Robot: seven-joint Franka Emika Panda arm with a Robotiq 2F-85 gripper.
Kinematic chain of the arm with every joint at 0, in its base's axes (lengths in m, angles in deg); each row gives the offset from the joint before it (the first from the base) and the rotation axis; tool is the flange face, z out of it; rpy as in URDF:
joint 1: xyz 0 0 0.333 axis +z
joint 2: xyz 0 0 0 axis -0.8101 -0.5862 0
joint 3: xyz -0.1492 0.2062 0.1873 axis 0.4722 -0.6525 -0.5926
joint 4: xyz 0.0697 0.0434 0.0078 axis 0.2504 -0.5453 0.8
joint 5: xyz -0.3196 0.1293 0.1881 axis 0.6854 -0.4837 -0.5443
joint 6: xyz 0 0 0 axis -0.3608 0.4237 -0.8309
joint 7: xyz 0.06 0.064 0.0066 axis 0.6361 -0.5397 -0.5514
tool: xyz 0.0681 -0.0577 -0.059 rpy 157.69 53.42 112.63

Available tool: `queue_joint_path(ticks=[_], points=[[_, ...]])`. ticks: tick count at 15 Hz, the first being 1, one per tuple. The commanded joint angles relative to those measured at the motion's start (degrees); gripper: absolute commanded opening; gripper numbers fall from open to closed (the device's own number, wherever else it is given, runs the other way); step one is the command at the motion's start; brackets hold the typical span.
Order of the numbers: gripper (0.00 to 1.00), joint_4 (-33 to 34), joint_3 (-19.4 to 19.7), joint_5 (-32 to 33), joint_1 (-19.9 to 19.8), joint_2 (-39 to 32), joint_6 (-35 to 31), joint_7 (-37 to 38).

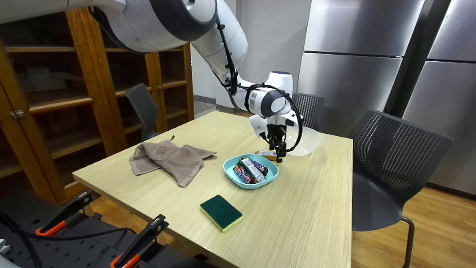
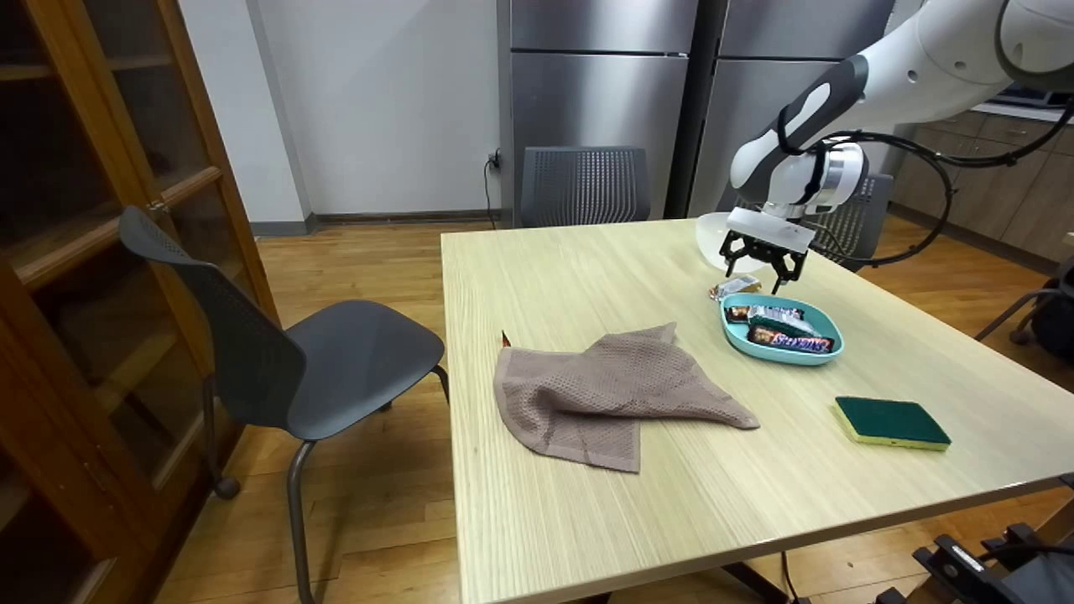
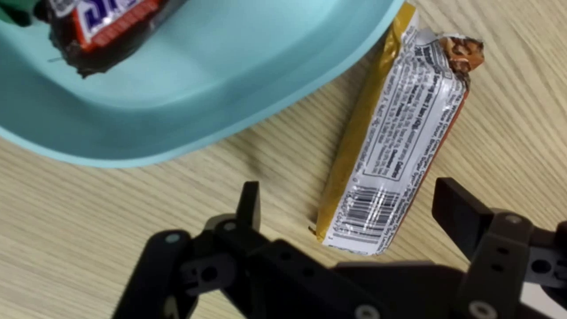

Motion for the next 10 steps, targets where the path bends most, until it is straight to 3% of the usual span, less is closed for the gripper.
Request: queue_joint_path(ticks=[1, 2, 9, 10], points=[[0.75, 5.70, 0.73, 1.63, -0.09, -2.73, 3.64, 3.49], [0.74, 6.37, 0.86, 1.70, -0.05, -3.16, 3.84, 4.06], [0.19, 10.44, 0.57, 2.23, -0.58, -5.37, 5.77, 5.78], [0.19, 10.72, 0.70, 2.26, -0.55, -5.53, 5.83, 6.39]])
